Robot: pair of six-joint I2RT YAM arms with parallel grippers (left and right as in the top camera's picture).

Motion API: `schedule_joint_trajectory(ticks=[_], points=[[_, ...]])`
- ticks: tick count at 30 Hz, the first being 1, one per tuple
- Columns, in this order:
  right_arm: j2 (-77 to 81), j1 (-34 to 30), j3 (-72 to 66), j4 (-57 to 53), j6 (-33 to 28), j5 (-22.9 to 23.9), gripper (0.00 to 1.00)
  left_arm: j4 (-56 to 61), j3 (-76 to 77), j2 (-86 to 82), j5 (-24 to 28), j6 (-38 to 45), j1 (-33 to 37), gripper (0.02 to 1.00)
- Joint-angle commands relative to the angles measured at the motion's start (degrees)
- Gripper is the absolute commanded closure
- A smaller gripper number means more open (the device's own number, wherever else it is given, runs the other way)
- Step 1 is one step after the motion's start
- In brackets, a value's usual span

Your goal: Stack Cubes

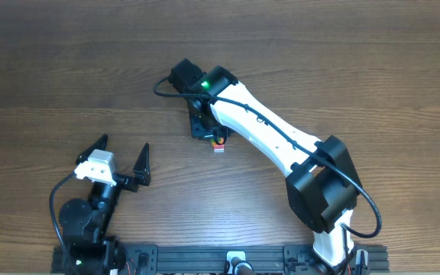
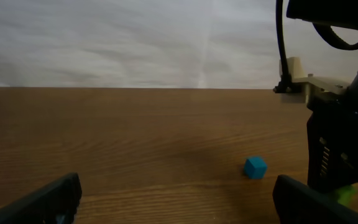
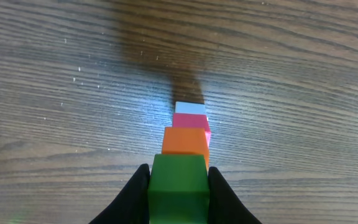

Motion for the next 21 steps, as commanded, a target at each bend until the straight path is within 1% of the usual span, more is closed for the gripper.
schedule_joint_trajectory(ticks=[1, 21], points=[[-1.51, -0.37, -0.48, 0.17, 1.09, 1.51, 0.989, -0.02, -0.33, -0.31, 0.37, 0.83, -0.26, 0.025], [-1.51, -0.37, -1.66, 1.42, 1.31, 1.92, 0.989, -0.02, -0.33, -0.31, 0.37, 0.83, -0.26, 0.018]])
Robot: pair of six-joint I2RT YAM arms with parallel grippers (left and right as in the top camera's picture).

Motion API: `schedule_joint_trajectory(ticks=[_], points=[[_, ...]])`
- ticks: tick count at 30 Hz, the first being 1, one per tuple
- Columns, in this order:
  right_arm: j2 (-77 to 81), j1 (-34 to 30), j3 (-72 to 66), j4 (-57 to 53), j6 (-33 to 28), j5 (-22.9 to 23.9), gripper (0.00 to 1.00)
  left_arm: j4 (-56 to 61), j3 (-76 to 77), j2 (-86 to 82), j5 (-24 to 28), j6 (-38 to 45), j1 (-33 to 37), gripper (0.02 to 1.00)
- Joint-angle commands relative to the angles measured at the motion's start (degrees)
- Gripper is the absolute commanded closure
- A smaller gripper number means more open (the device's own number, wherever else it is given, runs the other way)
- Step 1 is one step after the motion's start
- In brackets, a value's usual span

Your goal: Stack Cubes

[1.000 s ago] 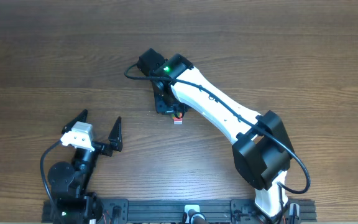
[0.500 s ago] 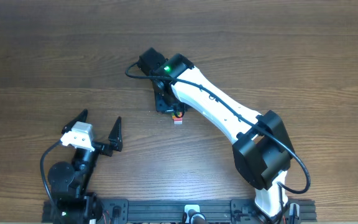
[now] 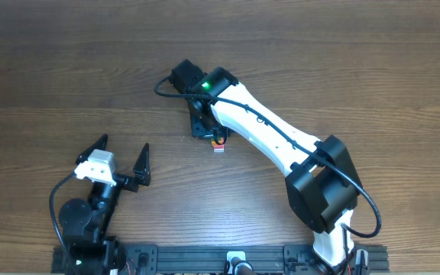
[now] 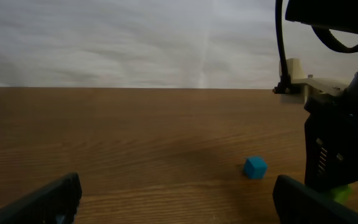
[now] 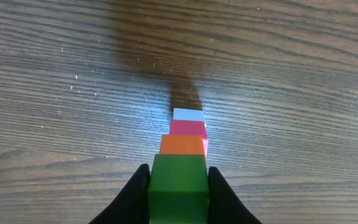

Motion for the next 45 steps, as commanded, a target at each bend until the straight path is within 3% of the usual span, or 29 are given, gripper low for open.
schedule_joint_trajectory(ticks=[1, 4, 11, 22, 30, 35, 41, 45], points=[[-1.44, -0.37, -0.79, 0.09, 0.61, 1.14, 0.987, -0.04, -0.33, -0.31, 0.37, 0.83, -0.26, 0.018], [-1.44, -0.37, -0.81, 0.09, 0.61, 1.14, 0.987, -0.04, -0.33, -0.31, 0.37, 0.83, -0.26, 0.018], [-1.44, -0.37, -0.85, 0.07, 0.63, 1.14, 0.838, -0.02, -0.33, -0.31, 0.37, 0.85, -0.26, 0.020], [-1.44, -0.37, -0.87, -0.09, 0.61, 1.14, 0.711, -0.04, -0.33, -0.31, 0.37, 0.85, -0.26, 0.018], [-1.44, -0.37, -1.05, -0.07, 0.63, 1.14, 0.658, -0.02, -0.33, -0.31, 0.37, 0.83, -0.26, 0.018], [-1.44, -0.37, -1.05, -0.04, 0.63, 1.14, 0.520, -0.02, -0.33, -0.31, 0.37, 0.83, -0.26, 0.020], [-1.44, -0.37, -1.05, 1.01, 0.59, 1.14, 0.266, -0.02, -0.33, -0.31, 0.37, 0.83, -0.26, 0.018], [-1.44, -0.50, -0.48, 1.60, 0.09, 1.18, 0.240, -0.02, -0.33, -0.31, 0.37, 0.83, -0.26, 0.018]])
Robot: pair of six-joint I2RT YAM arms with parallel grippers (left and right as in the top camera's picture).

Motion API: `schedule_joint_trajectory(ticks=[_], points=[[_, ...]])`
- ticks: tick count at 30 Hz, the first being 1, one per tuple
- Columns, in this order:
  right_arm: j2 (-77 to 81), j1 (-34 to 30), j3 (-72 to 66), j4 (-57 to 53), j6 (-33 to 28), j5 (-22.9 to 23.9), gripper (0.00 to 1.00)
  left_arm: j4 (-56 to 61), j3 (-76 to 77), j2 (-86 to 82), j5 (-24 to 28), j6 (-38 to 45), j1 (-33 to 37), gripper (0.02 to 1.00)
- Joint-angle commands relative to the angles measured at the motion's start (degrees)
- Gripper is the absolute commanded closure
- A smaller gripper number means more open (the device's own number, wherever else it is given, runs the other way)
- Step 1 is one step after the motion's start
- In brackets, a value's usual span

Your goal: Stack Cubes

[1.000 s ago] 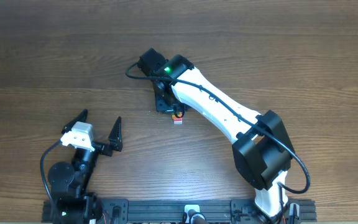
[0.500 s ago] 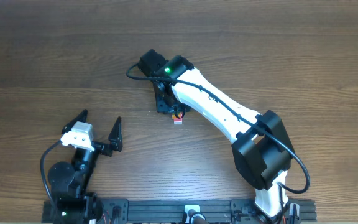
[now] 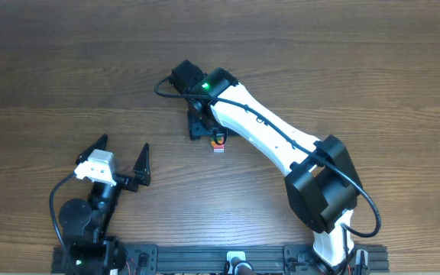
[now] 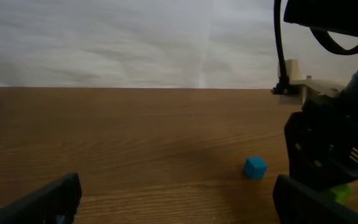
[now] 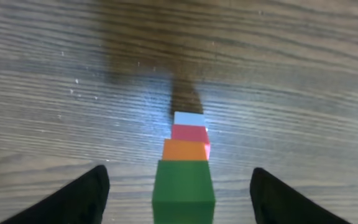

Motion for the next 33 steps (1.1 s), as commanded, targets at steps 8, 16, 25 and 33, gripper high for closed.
schedule_joint_trajectory(ticks=[8, 16, 25, 33], points=[[-1.18, -3.04, 7.43, -2.23, -4.63, 3.39, 0.172, -0.02, -0.33, -0.31, 0.37, 0.83, -0.26, 0.018], [6.73, -6.45, 17.40, -5.22, -7.87, 3.23, 0.156, -0.02, -0.33, -0.31, 0.37, 0.83, -0.26, 0.018], [14.78, -8.48, 19.85, -2.69, -9.70, 0.61, 0.156, -0.02, -0.33, -0.31, 0.37, 0.83, -0.26, 0.018], [18.47, -9.40, 19.74, 0.00, -10.19, 0.24, 0.165, -0.02, -0.33, -0.31, 0.37, 0.83, -0.26, 0.018]])
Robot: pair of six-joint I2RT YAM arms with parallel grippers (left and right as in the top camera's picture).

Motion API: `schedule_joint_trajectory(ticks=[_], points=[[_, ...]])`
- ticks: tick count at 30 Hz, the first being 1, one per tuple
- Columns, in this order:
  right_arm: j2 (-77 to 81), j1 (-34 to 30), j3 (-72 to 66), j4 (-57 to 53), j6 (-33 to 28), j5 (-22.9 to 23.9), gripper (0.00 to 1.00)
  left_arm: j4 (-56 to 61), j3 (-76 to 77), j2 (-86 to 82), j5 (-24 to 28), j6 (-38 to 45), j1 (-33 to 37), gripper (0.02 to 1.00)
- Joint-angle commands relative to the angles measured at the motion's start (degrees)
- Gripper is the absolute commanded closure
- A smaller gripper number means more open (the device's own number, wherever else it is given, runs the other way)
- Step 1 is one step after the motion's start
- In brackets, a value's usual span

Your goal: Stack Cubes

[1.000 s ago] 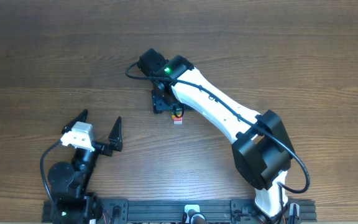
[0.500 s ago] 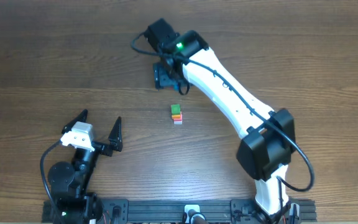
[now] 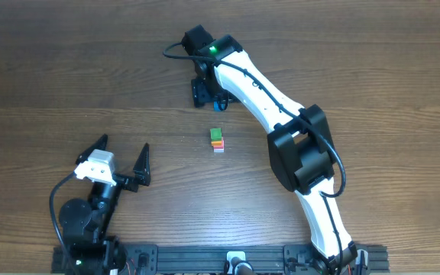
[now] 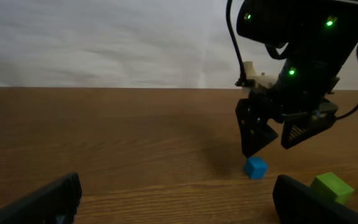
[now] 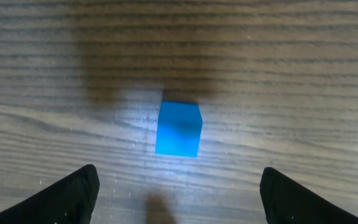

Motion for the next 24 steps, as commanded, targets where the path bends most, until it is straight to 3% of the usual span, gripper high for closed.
schedule_joint_trajectory(ticks=[1, 24], points=[[2.10, -0.76, 0.90, 0.63, -0.66, -0.57, 0.165, -0.02, -0.33, -0.31, 0.37, 0.85, -0.26, 0.018], [6.08, -0.96, 0.52, 3.06, -1.01, -0.55, 0.229, -0.02, -0.33, -0.31, 0.37, 0.83, -0.26, 0.018]])
